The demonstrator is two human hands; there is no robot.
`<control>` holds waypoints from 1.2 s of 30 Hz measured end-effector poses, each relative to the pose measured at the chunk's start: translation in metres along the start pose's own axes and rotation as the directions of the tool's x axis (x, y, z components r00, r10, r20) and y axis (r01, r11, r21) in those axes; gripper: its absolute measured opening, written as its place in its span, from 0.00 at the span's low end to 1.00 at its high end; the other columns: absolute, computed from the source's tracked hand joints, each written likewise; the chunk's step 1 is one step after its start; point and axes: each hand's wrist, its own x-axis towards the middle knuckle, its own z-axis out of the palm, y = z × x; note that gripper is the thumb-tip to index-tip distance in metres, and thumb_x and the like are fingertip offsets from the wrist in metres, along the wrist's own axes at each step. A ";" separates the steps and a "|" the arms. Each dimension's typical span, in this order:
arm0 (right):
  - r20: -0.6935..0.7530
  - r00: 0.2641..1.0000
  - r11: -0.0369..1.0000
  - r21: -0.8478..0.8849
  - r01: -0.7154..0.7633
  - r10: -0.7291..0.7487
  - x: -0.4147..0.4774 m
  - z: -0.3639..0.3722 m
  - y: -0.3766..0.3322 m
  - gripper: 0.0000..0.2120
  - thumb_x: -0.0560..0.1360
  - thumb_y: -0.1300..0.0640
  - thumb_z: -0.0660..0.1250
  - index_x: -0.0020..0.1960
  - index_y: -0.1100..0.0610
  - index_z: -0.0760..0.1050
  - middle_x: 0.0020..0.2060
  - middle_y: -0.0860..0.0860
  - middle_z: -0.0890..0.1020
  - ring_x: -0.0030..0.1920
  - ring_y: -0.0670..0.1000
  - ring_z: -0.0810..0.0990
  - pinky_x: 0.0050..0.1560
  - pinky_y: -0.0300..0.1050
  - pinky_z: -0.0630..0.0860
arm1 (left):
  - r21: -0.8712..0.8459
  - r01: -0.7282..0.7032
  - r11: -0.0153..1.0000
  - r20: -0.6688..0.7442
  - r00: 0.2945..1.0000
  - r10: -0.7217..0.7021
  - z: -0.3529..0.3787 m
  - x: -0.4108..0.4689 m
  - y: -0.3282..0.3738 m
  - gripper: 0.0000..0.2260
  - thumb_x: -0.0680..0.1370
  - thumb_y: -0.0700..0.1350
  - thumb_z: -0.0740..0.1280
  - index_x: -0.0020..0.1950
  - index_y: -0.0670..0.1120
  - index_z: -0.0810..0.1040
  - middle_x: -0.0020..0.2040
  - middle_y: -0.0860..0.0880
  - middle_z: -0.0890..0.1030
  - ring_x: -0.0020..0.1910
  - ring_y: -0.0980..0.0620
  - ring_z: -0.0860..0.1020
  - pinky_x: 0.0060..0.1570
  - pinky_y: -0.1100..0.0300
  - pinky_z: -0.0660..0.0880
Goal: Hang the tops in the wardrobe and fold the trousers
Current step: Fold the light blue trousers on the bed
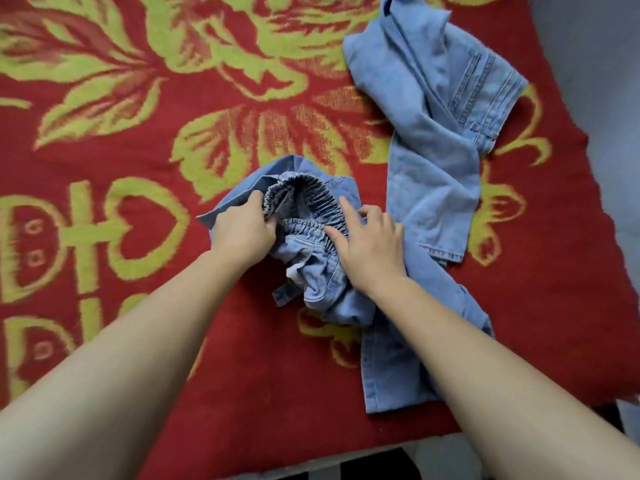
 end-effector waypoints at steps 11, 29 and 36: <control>0.081 0.916 0.917 -0.051 0.396 -0.392 -0.048 -0.032 -0.036 0.09 0.75 0.61 0.70 0.53 0.63 0.77 0.62 0.62 0.78 0.63 0.64 0.77 0.58 0.57 0.74 | 0.240 -0.111 0.964 -0.082 0.988 0.134 -0.076 -0.058 -0.070 0.12 0.79 0.54 0.59 0.50 0.46 0.68 0.42 0.40 0.82 0.40 0.35 0.80 0.34 0.54 0.64; -0.401 0.821 0.859 -0.472 0.196 -0.407 -0.129 -0.489 -0.096 0.34 0.69 0.28 0.64 0.61 0.54 0.68 0.41 0.52 0.79 0.38 0.59 0.82 0.31 0.47 0.71 | 0.550 -0.304 0.778 -0.469 0.658 0.589 -0.485 -0.161 -0.012 0.19 0.80 0.60 0.60 0.54 0.43 0.72 0.40 0.43 0.77 0.34 0.38 0.81 0.28 0.54 0.65; -0.573 0.715 0.799 -0.601 -0.034 -0.401 -0.189 -0.601 -0.118 0.13 0.84 0.47 0.54 0.63 0.54 0.68 0.47 0.52 0.77 0.46 0.57 0.82 0.33 0.47 0.66 | 0.742 -0.179 0.646 -0.494 0.505 0.708 -0.624 -0.243 0.013 0.22 0.74 0.57 0.70 0.56 0.41 0.72 0.44 0.42 0.75 0.34 0.39 0.80 0.26 0.52 0.69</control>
